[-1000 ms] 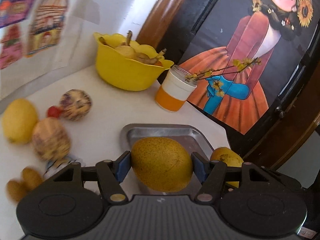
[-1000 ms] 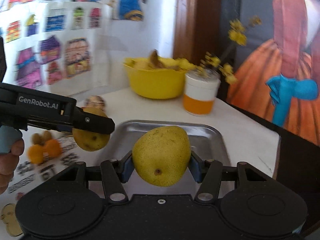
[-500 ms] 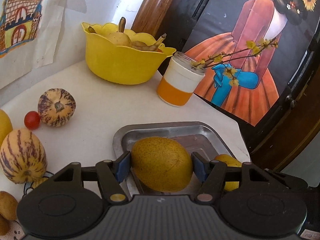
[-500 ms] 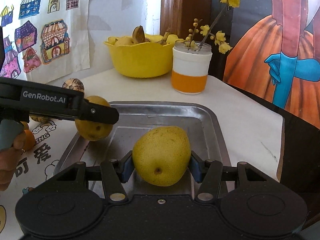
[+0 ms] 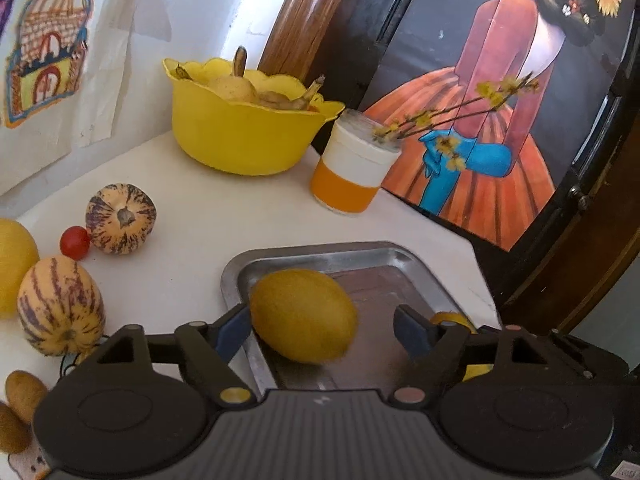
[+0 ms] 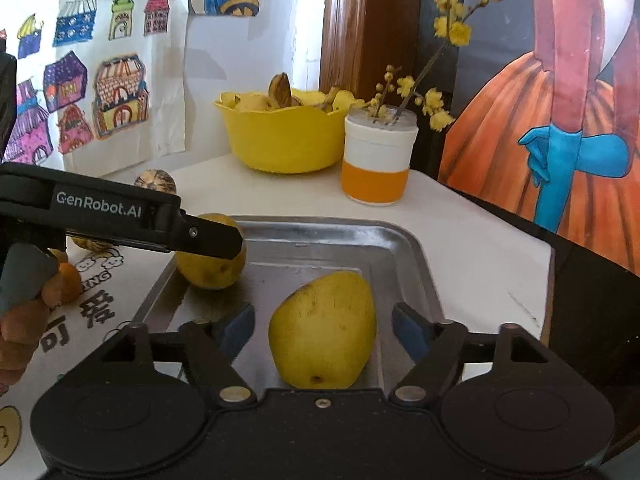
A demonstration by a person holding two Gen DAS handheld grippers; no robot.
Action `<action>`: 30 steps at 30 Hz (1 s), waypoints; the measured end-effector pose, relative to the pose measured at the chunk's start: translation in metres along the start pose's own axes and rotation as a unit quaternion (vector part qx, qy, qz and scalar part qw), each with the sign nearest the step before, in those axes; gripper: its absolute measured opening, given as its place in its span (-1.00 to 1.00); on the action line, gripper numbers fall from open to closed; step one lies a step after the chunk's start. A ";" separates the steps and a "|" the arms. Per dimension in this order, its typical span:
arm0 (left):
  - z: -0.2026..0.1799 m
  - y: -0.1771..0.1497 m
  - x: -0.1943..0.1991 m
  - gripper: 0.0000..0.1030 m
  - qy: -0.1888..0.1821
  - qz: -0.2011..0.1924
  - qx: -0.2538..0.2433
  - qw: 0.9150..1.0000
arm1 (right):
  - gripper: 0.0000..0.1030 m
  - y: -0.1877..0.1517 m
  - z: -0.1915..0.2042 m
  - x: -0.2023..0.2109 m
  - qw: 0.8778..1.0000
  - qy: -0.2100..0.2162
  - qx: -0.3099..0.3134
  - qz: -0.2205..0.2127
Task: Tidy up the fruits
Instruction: 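Open the left gripper on the tray while the right gripper releases its pear, then lift both tools off the tray and move toward the kiwis and oranges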
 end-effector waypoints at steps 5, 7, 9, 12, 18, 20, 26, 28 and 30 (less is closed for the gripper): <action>-0.002 -0.001 0.030 0.95 -0.007 -0.030 0.006 0.999 | 0.90 -0.001 0.008 0.031 0.999 -0.015 -0.002 -0.034; -0.003 -0.002 0.045 0.98 -0.003 -0.042 0.004 0.999 | 0.94 0.000 0.014 0.046 0.999 -0.020 -0.002 -0.048; -0.003 -0.003 0.061 0.99 -0.004 -0.054 0.001 0.999 | 0.99 0.001 0.020 0.062 0.998 -0.024 -0.003 -0.062; -0.002 -0.005 0.087 0.99 0.002 -0.070 0.000 0.998 | 0.99 0.000 0.032 0.085 0.997 -0.027 -0.007 -0.078; 0.009 -0.017 0.137 0.99 0.016 -0.092 -0.007 0.996 | 0.99 -0.005 0.060 0.124 0.996 -0.031 -0.007 -0.086; 0.014 -0.025 0.153 0.99 0.022 -0.096 -0.011 0.995 | 0.99 -0.009 0.069 0.135 0.996 -0.029 -0.008 -0.085; 0.035 -0.051 0.191 0.99 0.036 -0.095 -0.010 0.995 | 0.99 -0.026 0.099 0.163 0.997 -0.023 -0.011 -0.072; 0.042 -0.061 0.201 0.99 0.040 -0.091 -0.011 0.995 | 0.99 -0.032 0.109 0.170 0.998 -0.019 -0.015 -0.065; 0.050 -0.071 0.211 0.99 0.046 -0.087 -0.011 0.995 | 0.99 -0.039 0.118 0.175 0.998 -0.016 -0.018 -0.056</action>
Point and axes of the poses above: each gripper's, at about its wrist camera, not at the fingertips, and x roughly against the way its jaws point, z to its left, y to its top, the point moved 3 cm from there along -x, roughly the way its jaws point, and after that the axes turned 2 degrees about x, right-handed, at the moved point
